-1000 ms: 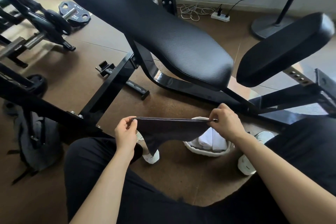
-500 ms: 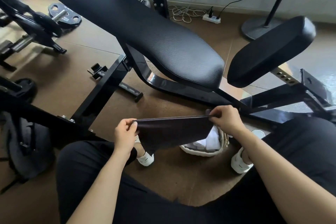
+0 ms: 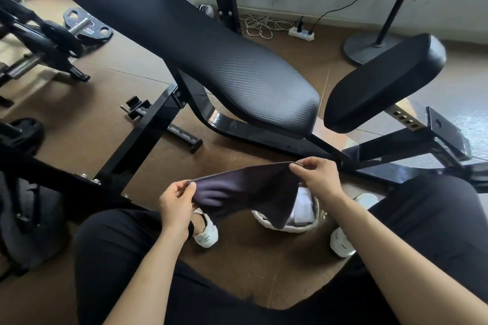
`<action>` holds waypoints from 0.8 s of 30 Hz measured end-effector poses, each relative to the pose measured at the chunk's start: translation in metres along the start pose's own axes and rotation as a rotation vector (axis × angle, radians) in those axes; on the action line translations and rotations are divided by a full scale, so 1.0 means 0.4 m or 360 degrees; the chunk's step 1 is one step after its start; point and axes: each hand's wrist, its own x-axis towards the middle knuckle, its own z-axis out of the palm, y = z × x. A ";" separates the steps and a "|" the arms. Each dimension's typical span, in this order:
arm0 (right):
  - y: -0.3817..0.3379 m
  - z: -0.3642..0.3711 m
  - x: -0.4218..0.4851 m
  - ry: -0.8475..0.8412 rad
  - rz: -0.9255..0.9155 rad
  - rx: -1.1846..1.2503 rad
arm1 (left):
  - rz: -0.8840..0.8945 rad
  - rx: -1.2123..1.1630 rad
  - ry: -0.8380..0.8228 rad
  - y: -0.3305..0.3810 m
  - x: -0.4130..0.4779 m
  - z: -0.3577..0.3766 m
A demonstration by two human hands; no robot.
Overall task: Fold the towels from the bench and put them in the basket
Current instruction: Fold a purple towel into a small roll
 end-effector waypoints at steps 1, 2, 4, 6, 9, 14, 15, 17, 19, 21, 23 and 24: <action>-0.004 0.007 -0.007 0.0008 -0.0001 0.0042 | -0.0023 -0.0041 -0.0022 0.001 -0.010 0.005; -0.010 0.015 -0.015 0.0008 0.0002 0.0087 | -0.0040 -0.0076 -0.0053 0.000 -0.018 0.010; -0.018 0.033 -0.035 -0.0016 0.0018 0.0142 | -0.0056 -0.0130 -0.0124 0.008 -0.044 0.026; -0.020 0.058 -0.059 -0.0077 0.0037 0.0182 | -0.0036 -0.0151 -0.0206 0.021 -0.075 0.046; -0.013 0.098 -0.095 -0.0191 0.0001 0.0161 | 0.0042 -0.0119 -0.0339 0.028 -0.122 0.075; 0.000 0.139 -0.131 -0.0322 -0.0120 0.0061 | 0.0237 0.0074 -0.0478 0.004 -0.160 0.107; 0.002 0.144 -0.133 -0.0345 -0.0129 0.0056 | 0.0271 0.0083 -0.0472 0.003 -0.166 0.113; 0.009 0.149 -0.136 -0.0399 -0.0153 0.0055 | 0.0310 0.0068 -0.0482 0.002 -0.168 0.120; 0.010 0.154 -0.142 -0.0425 -0.0186 0.0025 | 0.0352 0.0080 -0.0480 0.004 -0.170 0.120; 0.010 0.156 -0.146 -0.0470 -0.0211 -0.0021 | 0.0393 0.0101 -0.0459 0.007 -0.170 0.121; 0.005 0.160 -0.155 -0.0509 -0.0202 -0.0055 | 0.0424 0.0097 -0.0471 0.008 -0.172 0.119; 0.003 0.162 -0.158 -0.0527 -0.0200 -0.0047 | 0.0438 0.0096 -0.0485 0.009 -0.175 0.117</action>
